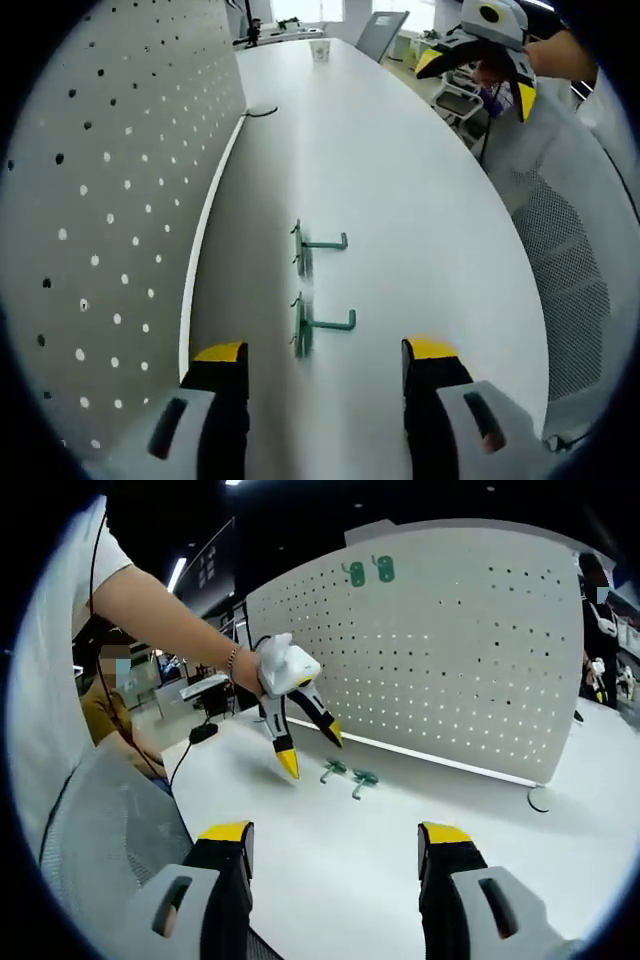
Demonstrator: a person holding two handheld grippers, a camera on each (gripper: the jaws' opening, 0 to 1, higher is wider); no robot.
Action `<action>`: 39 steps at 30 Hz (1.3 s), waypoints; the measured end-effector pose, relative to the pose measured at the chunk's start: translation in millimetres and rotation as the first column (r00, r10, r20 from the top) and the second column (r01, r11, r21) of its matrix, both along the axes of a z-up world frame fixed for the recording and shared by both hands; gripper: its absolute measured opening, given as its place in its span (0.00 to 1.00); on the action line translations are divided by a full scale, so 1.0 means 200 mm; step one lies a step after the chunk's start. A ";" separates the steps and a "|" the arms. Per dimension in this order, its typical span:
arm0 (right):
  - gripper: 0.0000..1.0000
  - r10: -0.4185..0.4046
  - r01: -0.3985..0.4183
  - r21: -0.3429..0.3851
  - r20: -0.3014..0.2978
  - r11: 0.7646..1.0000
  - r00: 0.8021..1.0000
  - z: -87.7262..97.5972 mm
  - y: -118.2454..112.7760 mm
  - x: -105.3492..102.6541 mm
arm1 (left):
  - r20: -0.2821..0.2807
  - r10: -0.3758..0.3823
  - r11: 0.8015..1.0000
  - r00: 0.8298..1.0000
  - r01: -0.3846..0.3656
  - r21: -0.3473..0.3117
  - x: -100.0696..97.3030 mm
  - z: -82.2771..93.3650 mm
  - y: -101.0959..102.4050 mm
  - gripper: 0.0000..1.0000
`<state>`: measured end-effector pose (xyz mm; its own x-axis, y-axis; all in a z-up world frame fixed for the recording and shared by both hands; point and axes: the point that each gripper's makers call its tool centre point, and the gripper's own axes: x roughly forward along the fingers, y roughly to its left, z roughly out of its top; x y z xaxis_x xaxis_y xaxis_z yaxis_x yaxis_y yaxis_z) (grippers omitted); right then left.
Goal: Insert the hook assembly into the mounting plate slot until the hook locks in place.
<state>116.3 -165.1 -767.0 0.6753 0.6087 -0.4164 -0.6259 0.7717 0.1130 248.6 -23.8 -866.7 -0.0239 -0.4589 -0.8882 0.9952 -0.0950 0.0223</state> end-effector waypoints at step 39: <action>0.60 -0.021 0.021 0.008 -0.006 1.000 1.000 0.02 -0.02 0.00 | -0.006 0.044 0.999 0.999 -0.044 0.008 0.08 -0.06 -0.03 0.28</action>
<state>115.7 -168.9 -762.2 0.6858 0.5977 -0.4152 -0.6088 0.7837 0.1227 264.5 -30.3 -879.5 -0.0091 -0.4523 -0.8918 0.9986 -0.0511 0.0158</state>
